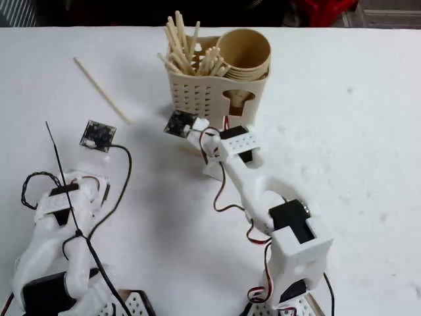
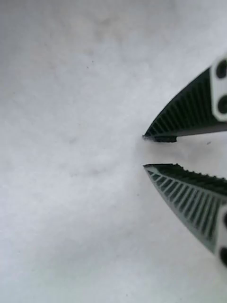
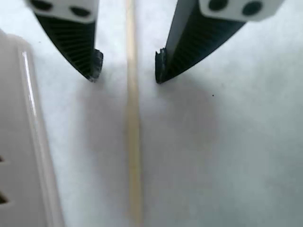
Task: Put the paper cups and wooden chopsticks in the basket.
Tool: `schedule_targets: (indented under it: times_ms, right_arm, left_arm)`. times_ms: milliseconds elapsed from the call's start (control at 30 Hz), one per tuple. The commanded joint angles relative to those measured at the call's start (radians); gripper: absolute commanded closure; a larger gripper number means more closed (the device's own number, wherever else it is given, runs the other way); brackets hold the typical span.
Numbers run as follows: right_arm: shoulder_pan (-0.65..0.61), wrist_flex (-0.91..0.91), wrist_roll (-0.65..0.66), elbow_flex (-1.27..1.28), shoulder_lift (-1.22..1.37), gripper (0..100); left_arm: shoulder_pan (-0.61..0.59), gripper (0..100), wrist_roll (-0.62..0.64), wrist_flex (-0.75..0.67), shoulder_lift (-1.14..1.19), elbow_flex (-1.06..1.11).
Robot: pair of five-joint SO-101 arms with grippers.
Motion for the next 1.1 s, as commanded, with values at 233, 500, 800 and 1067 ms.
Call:
schedule_targets:
  times_ms: [233,500,800,1067]
  right_arm:
    - [0.002,0.068,-0.052,-0.014,-0.016,98.4]
    - [-0.013,0.246,-0.178,-0.006,-0.309,98.2]
    - [-0.102,0.387,-0.284,-0.012,-0.711,98.2]
    - [-0.13,0.392,-0.284,-0.063,-0.951,98.2]
  left_arm:
    - [0.018,90,-0.011,-0.015,-0.031,-0.006]
    - [0.018,90,-0.009,-0.015,-0.031,-0.006]
    - [0.018,90,-0.009,-0.015,-0.031,-0.006]
    - [0.018,90,-0.011,-0.015,-0.031,-0.006]
